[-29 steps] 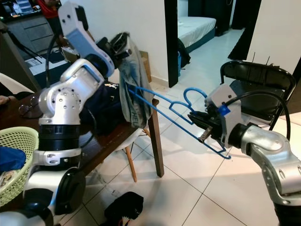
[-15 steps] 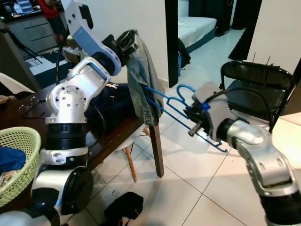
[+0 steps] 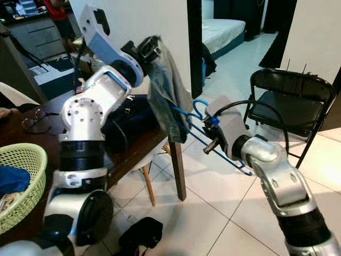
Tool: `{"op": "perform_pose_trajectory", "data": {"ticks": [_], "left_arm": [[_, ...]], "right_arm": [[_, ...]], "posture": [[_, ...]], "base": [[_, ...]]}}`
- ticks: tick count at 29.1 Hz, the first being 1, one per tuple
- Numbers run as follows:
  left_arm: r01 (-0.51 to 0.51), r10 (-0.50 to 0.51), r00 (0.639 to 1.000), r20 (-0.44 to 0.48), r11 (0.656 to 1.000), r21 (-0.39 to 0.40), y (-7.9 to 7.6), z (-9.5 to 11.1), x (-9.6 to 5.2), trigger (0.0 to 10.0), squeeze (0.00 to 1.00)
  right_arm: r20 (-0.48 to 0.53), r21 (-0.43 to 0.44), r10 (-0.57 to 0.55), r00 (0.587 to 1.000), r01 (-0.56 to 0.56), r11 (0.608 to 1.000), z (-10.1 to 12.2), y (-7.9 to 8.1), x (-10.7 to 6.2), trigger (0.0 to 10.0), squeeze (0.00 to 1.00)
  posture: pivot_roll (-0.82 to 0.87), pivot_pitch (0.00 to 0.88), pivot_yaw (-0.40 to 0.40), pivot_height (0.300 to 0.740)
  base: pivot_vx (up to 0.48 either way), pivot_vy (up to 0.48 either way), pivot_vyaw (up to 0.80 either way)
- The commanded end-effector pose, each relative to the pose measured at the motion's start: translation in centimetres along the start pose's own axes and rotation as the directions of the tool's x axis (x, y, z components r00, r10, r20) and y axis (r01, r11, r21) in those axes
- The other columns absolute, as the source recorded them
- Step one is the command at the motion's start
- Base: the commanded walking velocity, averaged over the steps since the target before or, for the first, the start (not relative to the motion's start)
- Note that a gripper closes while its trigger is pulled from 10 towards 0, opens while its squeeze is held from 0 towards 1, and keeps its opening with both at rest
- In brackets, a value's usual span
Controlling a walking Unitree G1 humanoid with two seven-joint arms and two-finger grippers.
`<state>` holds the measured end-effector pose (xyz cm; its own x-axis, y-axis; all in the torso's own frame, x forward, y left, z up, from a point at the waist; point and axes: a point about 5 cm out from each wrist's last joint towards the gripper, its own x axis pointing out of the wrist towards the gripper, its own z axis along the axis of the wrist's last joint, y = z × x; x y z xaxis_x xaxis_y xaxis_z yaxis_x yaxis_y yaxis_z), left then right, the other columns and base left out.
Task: Hang hanger
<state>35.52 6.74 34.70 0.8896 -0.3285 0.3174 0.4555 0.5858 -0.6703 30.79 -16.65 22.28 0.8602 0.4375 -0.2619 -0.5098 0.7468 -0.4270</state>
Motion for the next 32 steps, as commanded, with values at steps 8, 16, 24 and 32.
{"op": "perform_pose_trajectory", "data": {"ticks": [8,16,24,32], "left_arm": [[0.06,-0.06,0.998,0.011,0.995,-0.078,-2.4,0.3,0.5,10.0,0.0],[0.054,-0.051,0.998,0.043,0.996,-0.074,-2.2,1.4,0.5,10.0,0.0],[0.002,0.001,0.998,0.07,0.999,-0.038,-0.4,2.6,0.3,10.0,0.0],[-0.037,0.036,0.998,0.047,0.999,0.004,1.2,2.4,-0.1,10.0,0.0]], "right_arm": [[-0.026,-0.051,0.051,0.998,-0.052,0.997,0.1,1.9,1.5,10.0,0.0],[-0.049,-0.02,0.058,0.997,-0.059,0.998,-0.8,2.4,1.8,10.0,0.0],[0.153,-0.014,0.328,0.932,-0.329,0.944,1.3,5.3,0.0,10.0,0.0],[0.448,-0.014,0.585,0.676,-0.649,0.761,4.5,6.9,-4.6,10.0,0.0]], "posture": [[0.03,0.001,0.102,0.735],[0.02,0.005,0.1,0.735],[0.02,0.008,0.099,0.735],[0.02,0.007,0.099,0.735]], "base": [[0.0,0.0,0.0],[0.0,0.0,0.0],[0.0,0.0,0.0],[0.0,0.0,0.0]]}}
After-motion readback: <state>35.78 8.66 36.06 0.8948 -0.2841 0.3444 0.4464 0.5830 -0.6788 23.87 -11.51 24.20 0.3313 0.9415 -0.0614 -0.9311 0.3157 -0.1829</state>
